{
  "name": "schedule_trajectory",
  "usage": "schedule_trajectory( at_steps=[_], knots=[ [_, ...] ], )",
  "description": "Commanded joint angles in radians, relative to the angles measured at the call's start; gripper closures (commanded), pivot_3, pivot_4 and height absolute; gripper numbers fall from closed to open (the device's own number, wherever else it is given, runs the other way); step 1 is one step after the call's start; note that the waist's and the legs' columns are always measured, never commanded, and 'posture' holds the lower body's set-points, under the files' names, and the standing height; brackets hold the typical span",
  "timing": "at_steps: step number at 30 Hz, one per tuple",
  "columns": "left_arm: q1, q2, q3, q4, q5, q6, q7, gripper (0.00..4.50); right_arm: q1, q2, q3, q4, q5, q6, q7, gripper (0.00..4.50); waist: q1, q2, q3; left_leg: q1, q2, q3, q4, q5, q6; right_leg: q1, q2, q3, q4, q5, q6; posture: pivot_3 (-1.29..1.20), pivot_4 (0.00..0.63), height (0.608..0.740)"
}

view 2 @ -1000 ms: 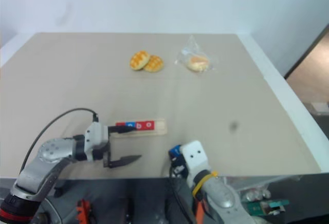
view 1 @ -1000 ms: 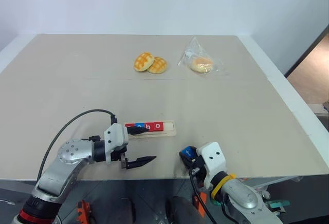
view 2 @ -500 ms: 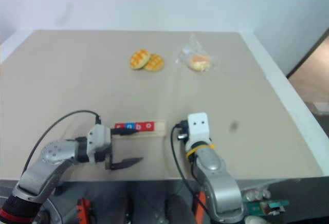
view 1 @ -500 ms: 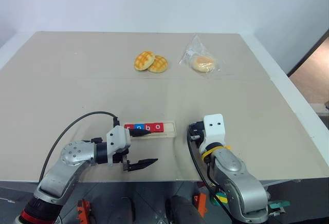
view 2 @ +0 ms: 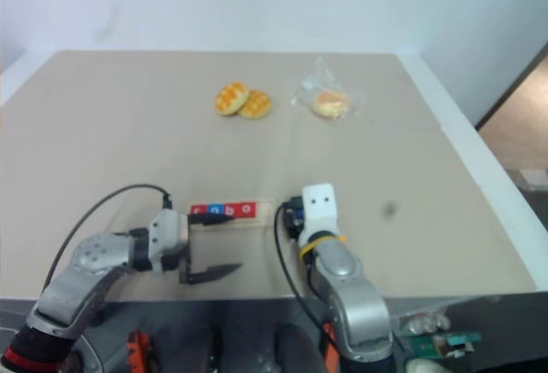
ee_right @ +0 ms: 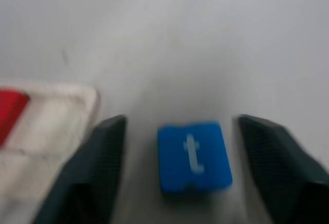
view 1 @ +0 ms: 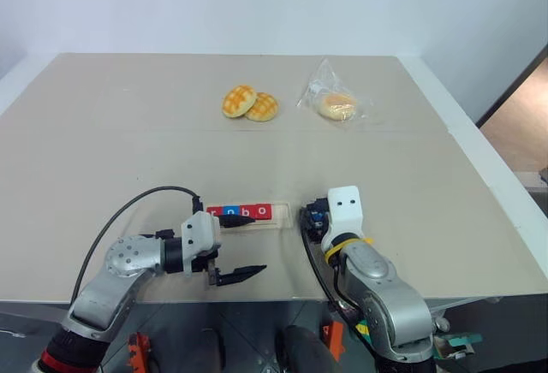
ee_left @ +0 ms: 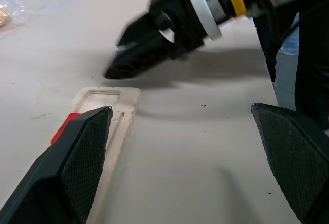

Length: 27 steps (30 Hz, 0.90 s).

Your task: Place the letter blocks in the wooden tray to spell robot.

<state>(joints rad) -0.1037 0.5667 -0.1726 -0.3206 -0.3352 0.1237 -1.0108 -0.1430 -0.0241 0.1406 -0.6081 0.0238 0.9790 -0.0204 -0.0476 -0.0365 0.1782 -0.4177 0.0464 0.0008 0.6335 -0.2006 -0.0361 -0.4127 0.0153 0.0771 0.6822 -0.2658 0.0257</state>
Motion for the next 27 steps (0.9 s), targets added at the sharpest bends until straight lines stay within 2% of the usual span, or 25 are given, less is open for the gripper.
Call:
schedule_trajectory(
  at_steps=[1, 4, 7, 9, 12, 14, 16, 17, 18, 21, 27],
  knots=[
    [-0.014, -0.011, -0.008, 0.004, 0.009, -0.03, 0.002, 0.0, -0.063, -0.037, -0.089, -0.083, 0.057, 0.012, 0.068, 0.08, 0.0, 0.0, 0.0, 0.0, 0.0, 0.0, 0.0, 0.0, 0.0, 0.0, 0.0, 0.0, 0.0, 0.0, 0.0, 0.0, 0.15, 0.74],
    [-0.024, -0.02, -0.012, 0.019, 0.017, -0.046, 0.004, 0.0, -0.14, -0.154, -0.187, -0.051, 0.163, 0.014, 0.229, 0.08, 0.0, 0.0, 0.0, -0.001, -0.001, 0.0, 0.001, 0.0, 0.0, 0.0, -0.001, 0.0, 0.0, 0.0, 0.001, 0.0, 0.15, 0.74],
    [-0.026, -0.025, -0.011, 0.023, 0.016, -0.058, 0.004, 0.0, -0.189, -0.36, -0.194, 0.097, 0.23, -0.102, 0.478, 0.08, 0.0, 0.0, 0.0, 0.0, -0.001, 0.0, 0.002, 0.0, 0.0, 0.002, -0.001, -0.001, -0.001, 0.001, 0.002, 0.0, 0.15, 0.74],
    [-0.016, -0.022, -0.01, 0.019, 0.017, -0.069, -0.001, 0.0, -0.243, -0.503, -0.147, 0.259, 0.255, -0.266, 0.723, 0.08, 0.0, 0.001, 0.0, 0.001, -0.002, 0.0, 0.002, 0.0, 0.0, 0.004, -0.002, -0.001, -0.002, 0.001, 0.002, 0.0, 0.15, 0.74],
    [-0.008, -0.021, -0.009, 0.02, 0.023, -0.08, -0.001, 0.0, -0.315, -0.59, -0.103, 0.454, 0.279, -0.444, 0.955, 0.08, -0.002, 0.001, 0.001, 0.003, -0.001, 0.0, 0.002, 0.0, 0.001, 0.004, -0.001, 0.0, -0.001, 0.001, 0.001, 0.0, 0.15, 0.74],
    [-0.001, -0.024, -0.004, 0.02, 0.034, -0.089, 0.016, 0.0, -0.421, -0.641, -0.008, 0.716, 0.216, -0.698, 1.205, 0.08, -0.006, 0.001, 0.001, 0.004, 0.0, 0.0, 0.002, -0.001, 0.002, 0.005, 0.002, 0.0, -0.001, 0.001, 0.0, 0.0, 0.15, 0.74],
    [0.006, -0.026, 0.003, 0.017, 0.043, -0.096, 0.033, 0.0, -0.501, -0.657, 0.064, 0.904, 0.159, -0.888, 1.347, 0.08, -0.009, 0.003, 0.002, 0.006, 0.001, 0.001, 0.001, 0.0, 0.002, 0.006, 0.002, 0.001, -0.001, 0.002, -0.001, 0.0, 0.15, 0.74],
    [0.014, -0.026, 0.007, 0.011, 0.045, -0.095, 0.043, 0.0, -0.537, -0.651, 0.085, 0.983, 0.142, -0.96, 1.393, 0.47, -0.008, 0.003, 0.002, 0.007, 0.001, 0.001, 0.001, 0.0, 0.002, 0.007, 0.002, 0.001, -0.001, 0.002, -0.001, 0.0, 0.15, 0.74],
    [0.021, -0.025, 0.01, 0.006, 0.047, -0.095, 0.05, 0.0, -0.568, -0.641, 0.098, 1.05, 0.131, -1.015, 1.424, 0.59, -0.008, 0.003, 0.002, 0.008, 0.001, 0.001, 0.001, 0.0, 0.002, 0.007, 0.003, 0.001, -0.001, 0.002, -0.001, 0.0, 0.15, 0.74],
    [0.043, -0.02, 0.019, -0.007, 0.056, -0.101, 0.068, 0.0, -0.632, -0.614, 0.115, 1.203, 0.108, -1.113, 1.485, 0.59, -0.006, 0.003, 0.003, 0.007, 0.001, 0.001, 0.0, 0.0, 0.002, 0.007, 0.003, 0.001, -0.001, 0.002, -0.002, 0.0, 0.15, 0.74],
    [0.083, -0.013, 0.042, -0.037, 0.06, -0.093, 0.101, 0.0, -0.672, -0.574, 0.13, 1.337, 0.074, -1.206, 1.53, 0.59, -0.001, 0.004, 0.003, 0.007, 0.0, 0.002, 0.001, -0.001, 0.003, 0.007, 0.0, 0.002, -0.001, 0.004, -0.006, 0.0, 0.15, 0.74]
  ],
)
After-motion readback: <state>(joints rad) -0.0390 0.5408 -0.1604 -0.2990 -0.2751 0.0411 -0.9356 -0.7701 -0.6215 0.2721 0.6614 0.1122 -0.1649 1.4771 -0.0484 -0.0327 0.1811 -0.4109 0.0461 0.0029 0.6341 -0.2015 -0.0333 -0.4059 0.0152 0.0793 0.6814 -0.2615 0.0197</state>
